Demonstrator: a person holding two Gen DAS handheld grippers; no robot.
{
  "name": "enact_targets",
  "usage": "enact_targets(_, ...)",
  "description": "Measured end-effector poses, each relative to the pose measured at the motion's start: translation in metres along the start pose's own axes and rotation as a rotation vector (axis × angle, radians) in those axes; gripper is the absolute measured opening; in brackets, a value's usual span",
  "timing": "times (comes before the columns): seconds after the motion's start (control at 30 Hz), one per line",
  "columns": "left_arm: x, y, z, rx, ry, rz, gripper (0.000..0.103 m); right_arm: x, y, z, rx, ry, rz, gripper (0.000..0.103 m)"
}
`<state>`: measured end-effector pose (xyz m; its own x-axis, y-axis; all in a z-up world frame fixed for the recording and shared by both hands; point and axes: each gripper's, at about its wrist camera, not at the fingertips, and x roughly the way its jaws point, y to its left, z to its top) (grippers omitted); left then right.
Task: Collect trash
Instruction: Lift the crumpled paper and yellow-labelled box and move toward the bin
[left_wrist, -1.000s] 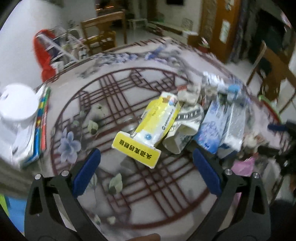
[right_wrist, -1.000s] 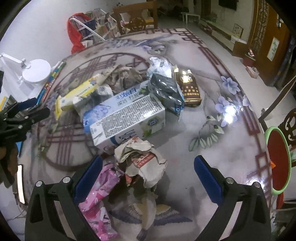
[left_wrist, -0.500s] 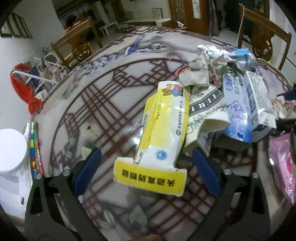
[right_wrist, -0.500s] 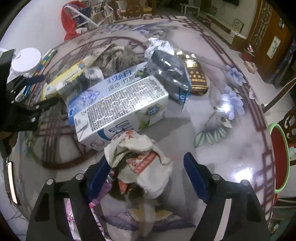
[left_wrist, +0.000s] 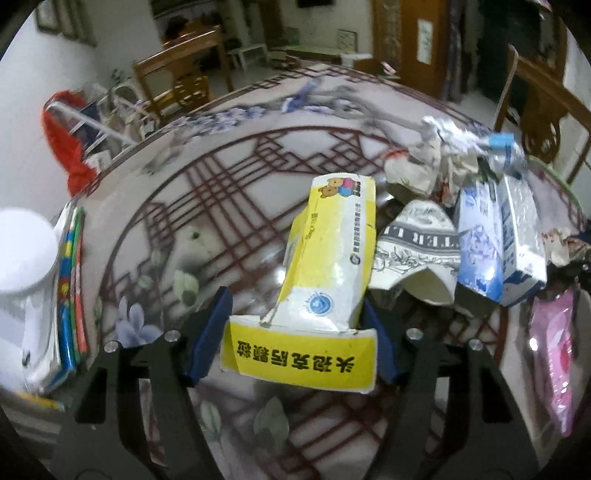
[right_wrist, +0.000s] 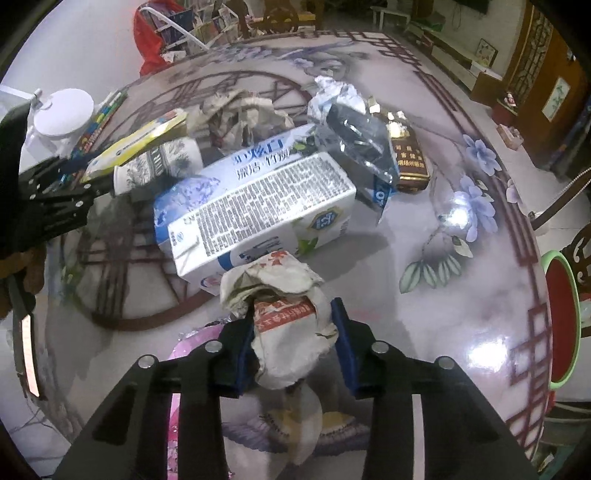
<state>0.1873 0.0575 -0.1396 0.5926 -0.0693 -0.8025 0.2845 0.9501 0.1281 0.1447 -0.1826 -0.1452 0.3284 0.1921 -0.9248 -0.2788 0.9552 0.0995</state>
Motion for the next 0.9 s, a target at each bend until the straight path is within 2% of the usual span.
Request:
enact_targets(0.27,-0.027,0.017,-0.008,-0.126,-0.031,-0.011,0.066,-0.023,-0.007,0.002,0.019,-0.046,0.027,0.036)
enact_targets(0.53,-0.031,0.017,-0.018,-0.156,-0.003,-0.007,0.067,-0.03,-0.004,0.0,-0.006,-0.059,0.034,0.036)
enact_targets(0.73,-0.046,0.017,-0.027,-0.182,-0.01,-0.008,0.067,-0.034,0.0,-0.001,-0.013,-0.07,0.048,0.036)
enact_targets(0.9,-0.058,0.015,-0.029,-0.182,-0.021,0.021,0.064,-0.036,0.004,0.0,-0.02,-0.08,0.058,0.036)
